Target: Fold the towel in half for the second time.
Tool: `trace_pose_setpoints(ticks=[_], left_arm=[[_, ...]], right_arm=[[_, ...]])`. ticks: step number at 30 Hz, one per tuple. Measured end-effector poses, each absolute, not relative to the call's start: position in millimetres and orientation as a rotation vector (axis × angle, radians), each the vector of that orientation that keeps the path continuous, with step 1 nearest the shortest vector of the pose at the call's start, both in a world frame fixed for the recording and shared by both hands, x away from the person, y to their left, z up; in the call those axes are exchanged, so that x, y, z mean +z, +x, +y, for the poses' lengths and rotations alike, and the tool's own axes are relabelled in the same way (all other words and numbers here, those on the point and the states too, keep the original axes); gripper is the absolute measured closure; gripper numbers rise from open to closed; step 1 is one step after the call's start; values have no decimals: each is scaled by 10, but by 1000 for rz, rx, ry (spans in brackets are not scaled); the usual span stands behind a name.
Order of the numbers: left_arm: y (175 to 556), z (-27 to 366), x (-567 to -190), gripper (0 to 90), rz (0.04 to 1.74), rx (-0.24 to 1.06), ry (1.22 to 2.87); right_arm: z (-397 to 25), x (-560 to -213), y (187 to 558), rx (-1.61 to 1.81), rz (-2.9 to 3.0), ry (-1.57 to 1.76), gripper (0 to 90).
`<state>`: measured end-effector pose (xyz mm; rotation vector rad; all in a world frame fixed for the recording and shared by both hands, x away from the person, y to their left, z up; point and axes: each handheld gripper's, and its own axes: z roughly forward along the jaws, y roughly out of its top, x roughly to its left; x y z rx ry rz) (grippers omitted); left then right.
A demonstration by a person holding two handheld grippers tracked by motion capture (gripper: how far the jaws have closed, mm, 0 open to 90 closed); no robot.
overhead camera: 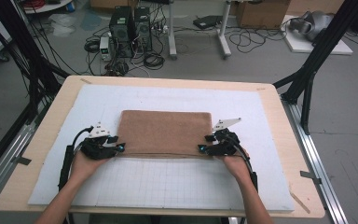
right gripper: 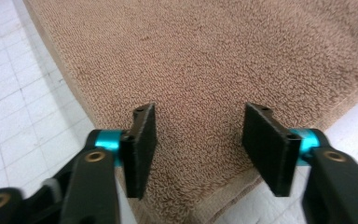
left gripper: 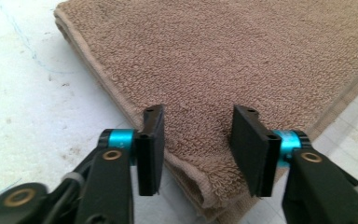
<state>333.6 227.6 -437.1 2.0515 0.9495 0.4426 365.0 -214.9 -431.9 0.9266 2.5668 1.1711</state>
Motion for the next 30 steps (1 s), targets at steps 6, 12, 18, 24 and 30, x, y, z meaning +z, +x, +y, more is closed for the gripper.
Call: trace_pose_setpoints(ticks=[6,12,18,24,30], left_arm=[[3283,2293,-4308,448,932,422,2029],[3207,2300,-4249,342,916,397,2014],[3093,2332,-4178,302,883,391,1978],[3025,2398,-4167,270,889,396,1955],[2948,2482,-4182,236,894,393,1950]], right_arm=[[-2174,-4274,3609,1243,2553,968,269],[-2163,-4193,3495,1255,2549,921,210],[-2249,-4149,3389,1264,2523,908,195],[-2413,-4134,3263,1283,2484,913,186],[-2577,-4132,3142,1298,2451,944,167]])
